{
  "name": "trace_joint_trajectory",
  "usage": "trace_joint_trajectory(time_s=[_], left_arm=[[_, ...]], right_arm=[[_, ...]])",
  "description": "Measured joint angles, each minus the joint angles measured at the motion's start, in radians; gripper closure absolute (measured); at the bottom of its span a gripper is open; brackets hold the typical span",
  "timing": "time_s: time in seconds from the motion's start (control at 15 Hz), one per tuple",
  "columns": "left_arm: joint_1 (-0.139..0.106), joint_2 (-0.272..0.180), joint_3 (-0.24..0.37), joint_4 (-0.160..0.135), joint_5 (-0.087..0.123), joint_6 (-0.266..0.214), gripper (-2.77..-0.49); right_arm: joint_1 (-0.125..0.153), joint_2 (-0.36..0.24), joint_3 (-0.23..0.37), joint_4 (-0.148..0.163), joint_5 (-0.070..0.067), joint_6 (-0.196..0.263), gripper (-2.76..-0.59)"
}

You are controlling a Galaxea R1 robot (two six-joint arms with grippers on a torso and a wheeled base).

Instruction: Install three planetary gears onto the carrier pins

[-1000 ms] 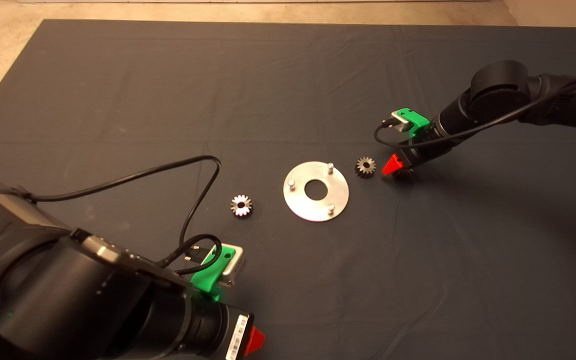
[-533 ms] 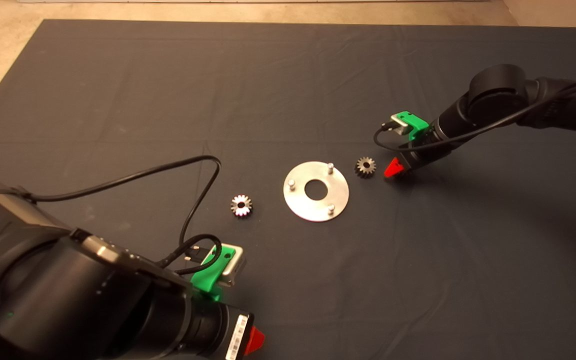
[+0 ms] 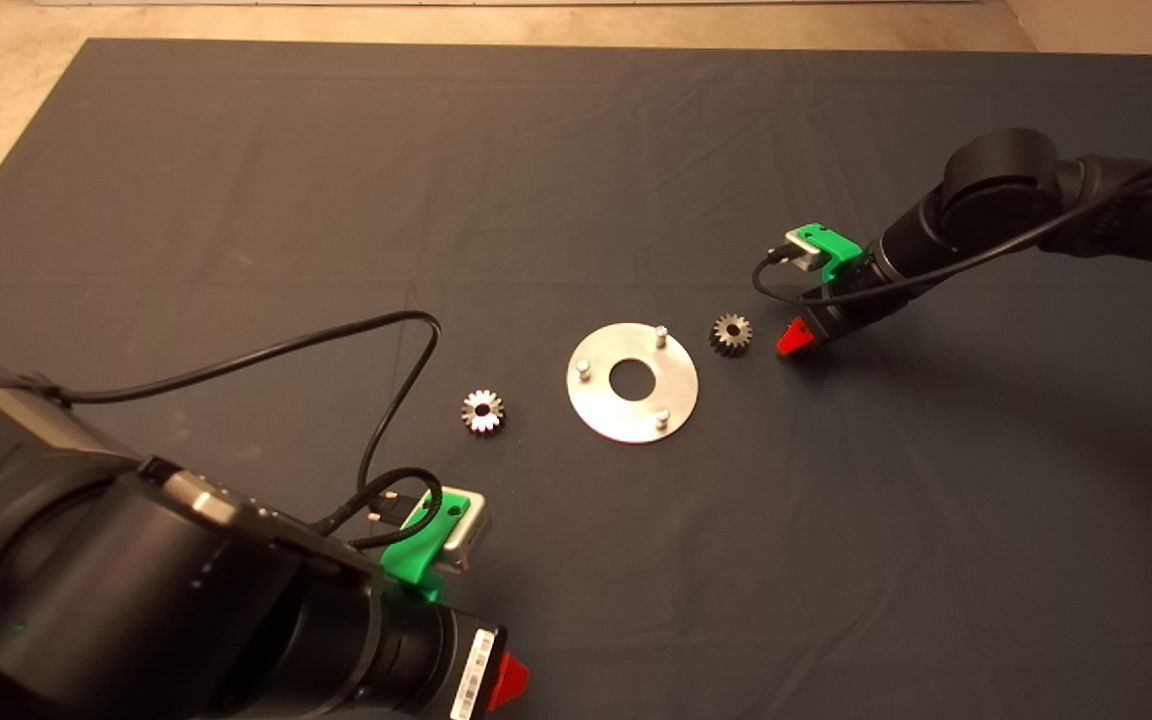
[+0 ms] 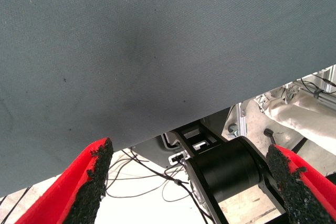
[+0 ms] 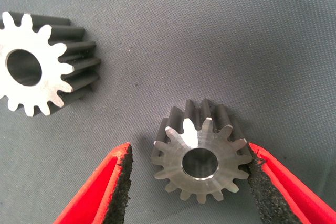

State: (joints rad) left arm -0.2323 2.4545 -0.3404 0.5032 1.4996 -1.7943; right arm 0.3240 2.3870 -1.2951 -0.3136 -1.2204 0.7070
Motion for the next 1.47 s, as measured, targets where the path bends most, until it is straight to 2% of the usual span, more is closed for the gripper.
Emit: trace_joint_trajectory(time_s=[0.33, 0.53, 1.2, 1.47], left_arm=[[0.0, -0.001, 0.0, 0.0, 0.0, 0.0, -2.07], [0.0, -0.006, 0.0, 0.0, 0.0, 0.0, -2.07], [0.0, -0.006, 0.0, 0.0, 0.0, 0.0, -2.07], [0.0, -0.005, 0.0, 0.0, 0.0, 0.0, -2.07]], right_arm=[[0.0, -0.002, 0.0, 0.0, -0.001, -0.003, -1.36], [0.0, -0.007, 0.0, 0.0, -0.003, -0.003, -1.16], [0.0, -0.007, 0.001, 0.0, -0.005, -0.003, -1.04], [-0.003, -0.01, 0.015, 0.0, -0.011, -0.003, -0.98]])
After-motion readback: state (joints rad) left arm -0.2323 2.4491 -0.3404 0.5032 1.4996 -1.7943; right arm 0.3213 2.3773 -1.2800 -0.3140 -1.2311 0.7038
